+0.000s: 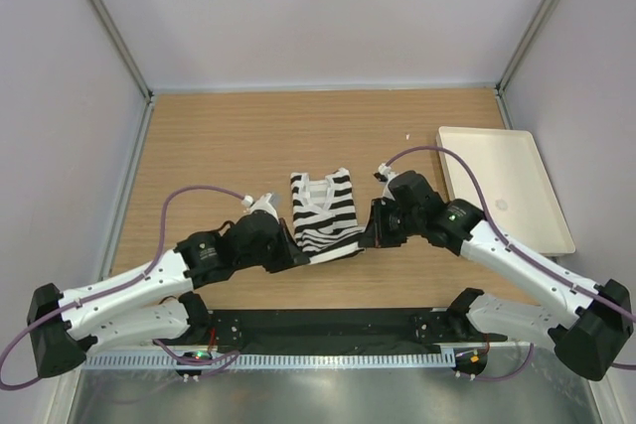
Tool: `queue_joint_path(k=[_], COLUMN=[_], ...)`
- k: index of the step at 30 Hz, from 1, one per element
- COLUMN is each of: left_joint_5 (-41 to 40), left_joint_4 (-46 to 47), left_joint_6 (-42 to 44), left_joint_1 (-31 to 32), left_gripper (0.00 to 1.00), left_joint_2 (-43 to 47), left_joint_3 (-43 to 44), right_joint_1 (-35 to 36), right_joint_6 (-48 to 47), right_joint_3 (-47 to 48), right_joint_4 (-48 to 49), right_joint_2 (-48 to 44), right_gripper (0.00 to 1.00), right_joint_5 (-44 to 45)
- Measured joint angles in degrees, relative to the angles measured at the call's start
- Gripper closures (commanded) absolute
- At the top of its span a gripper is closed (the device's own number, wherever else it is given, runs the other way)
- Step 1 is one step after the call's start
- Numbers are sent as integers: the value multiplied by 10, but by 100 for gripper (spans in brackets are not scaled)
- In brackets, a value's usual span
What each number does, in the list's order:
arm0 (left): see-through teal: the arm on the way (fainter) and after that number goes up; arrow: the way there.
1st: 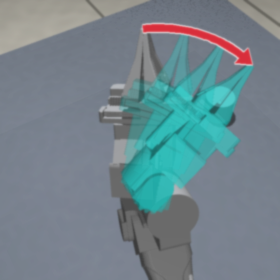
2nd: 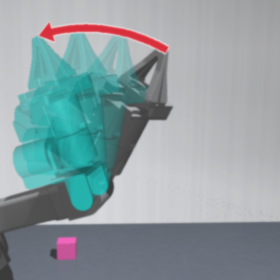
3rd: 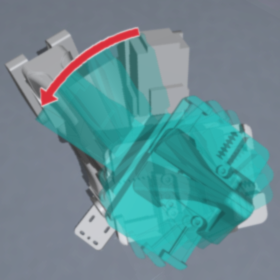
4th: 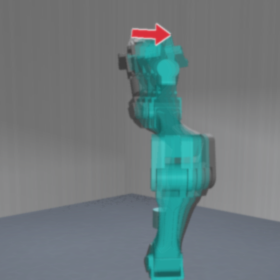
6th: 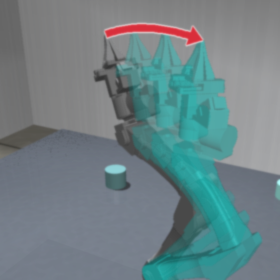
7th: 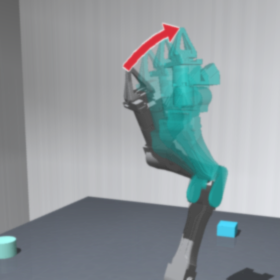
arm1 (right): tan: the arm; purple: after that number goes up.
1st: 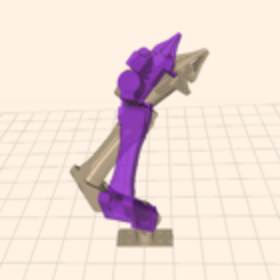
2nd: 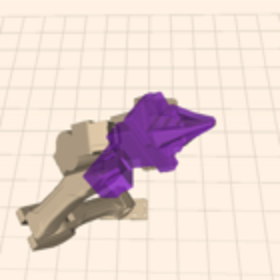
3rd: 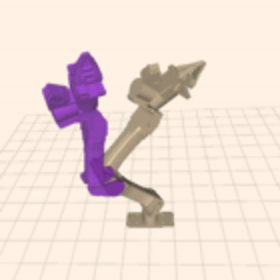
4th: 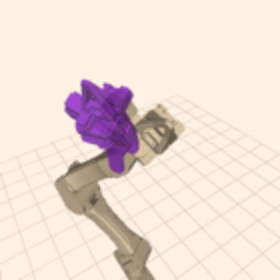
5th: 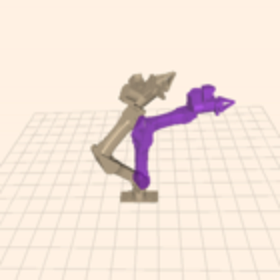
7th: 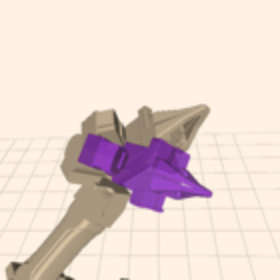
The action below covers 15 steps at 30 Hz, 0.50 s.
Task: Fold and stack the tank tops
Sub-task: Fold the tank top
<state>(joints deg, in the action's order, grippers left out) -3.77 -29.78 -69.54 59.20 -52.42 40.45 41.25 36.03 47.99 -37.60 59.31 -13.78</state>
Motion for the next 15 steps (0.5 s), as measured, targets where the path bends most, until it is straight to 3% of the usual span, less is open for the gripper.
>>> queue_joint_path(k=[4, 7, 8, 11, 12, 15], left_joint_5=[-3, -7, -10, -17, -19, -20], left_joint_4=[8, 17, 19, 24, 26, 32], left_joint_6=[-14, -21, -20, -19, -18, -20], left_joint_1=[12, 28, 37, 71, 85, 107], left_gripper=[97, 83, 73, 56, 54, 50], left_joint_2=[4, 4, 3, -3, -4, -4], left_joint_3=[-27, -50, -55, -61, -62, -65], right_joint_1=[0, 2, 3, 9, 11, 17], right_joint_6=[-3, -6, -6, -7, -9, -13], right_joint_3=[-2, -1, -1, -1, -1, -10], right_joint_4=[23, 43, 45, 45, 43, 25], right_joint_2=[27, 63, 71, 79, 74, 43], right_gripper=[99, 99, 99, 80, 60, 34], right_joint_5=[-19, -35, -38, -42, -42, -39])
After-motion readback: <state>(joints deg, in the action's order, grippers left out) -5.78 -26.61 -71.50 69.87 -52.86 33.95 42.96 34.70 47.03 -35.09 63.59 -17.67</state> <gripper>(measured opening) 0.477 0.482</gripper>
